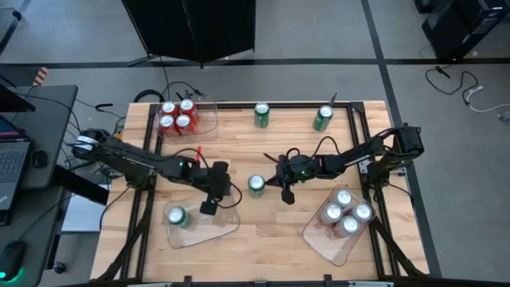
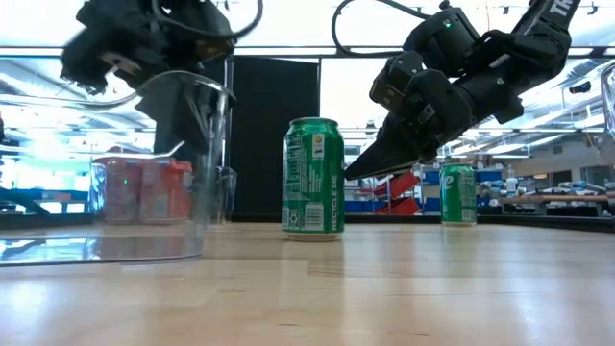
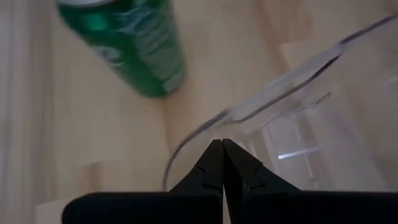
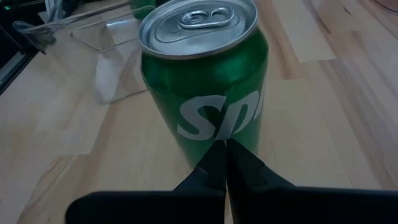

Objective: Sort soda cans
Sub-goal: Put the green soda can into the bottom right transparent bin

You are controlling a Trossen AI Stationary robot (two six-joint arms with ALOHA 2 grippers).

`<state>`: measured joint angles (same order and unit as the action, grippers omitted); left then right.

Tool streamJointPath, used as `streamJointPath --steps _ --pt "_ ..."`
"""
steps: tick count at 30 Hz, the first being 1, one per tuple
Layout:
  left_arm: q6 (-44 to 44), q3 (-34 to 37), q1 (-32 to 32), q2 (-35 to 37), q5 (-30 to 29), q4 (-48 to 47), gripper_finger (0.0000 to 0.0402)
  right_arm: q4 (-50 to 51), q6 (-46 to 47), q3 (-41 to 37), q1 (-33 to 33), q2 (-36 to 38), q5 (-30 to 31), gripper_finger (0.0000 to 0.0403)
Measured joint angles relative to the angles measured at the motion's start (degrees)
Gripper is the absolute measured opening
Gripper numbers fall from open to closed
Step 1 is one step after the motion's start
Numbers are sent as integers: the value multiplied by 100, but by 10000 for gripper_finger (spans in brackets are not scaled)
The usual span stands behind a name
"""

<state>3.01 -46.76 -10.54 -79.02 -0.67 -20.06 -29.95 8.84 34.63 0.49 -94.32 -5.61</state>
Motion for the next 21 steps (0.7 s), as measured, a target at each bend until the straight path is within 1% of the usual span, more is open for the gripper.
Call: streamJointPath --steps 3,5,7,9,12,14,15,17,19,21 --pt "292 2 152 -32 25 138 0 -57 -7 0 0 0 0 0" --pt "416 -36 223 -31 203 314 0 -121 -38 0 0 0 0 0" --pt "393 -274 264 40 447 176 0 -153 -43 0 0 0 0 0" --pt "251 -656 266 150 542 51 0 -153 -46 0 0 0 0 0" --pt "-94 -1180 266 217 408 -218 1 -160 -106 0 0 0 5 0" --pt "-425 -1525 270 161 34 -325 7 -166 -153 2 0 0 15 0" --pt "-516 -1693 275 117 -125 -418 12 -178 -178 2 0 0 18 0" --pt "-568 -1965 283 -27 -249 -753 27 -177 -200 6 0 0 20 0" --pt "-652 -2143 275 -240 -247 -989 49 -177 -247 6 0 0 20 0" --pt "-855 -2215 266 -441 -204 -994 77 -177 -262 6 0 0 20 0"
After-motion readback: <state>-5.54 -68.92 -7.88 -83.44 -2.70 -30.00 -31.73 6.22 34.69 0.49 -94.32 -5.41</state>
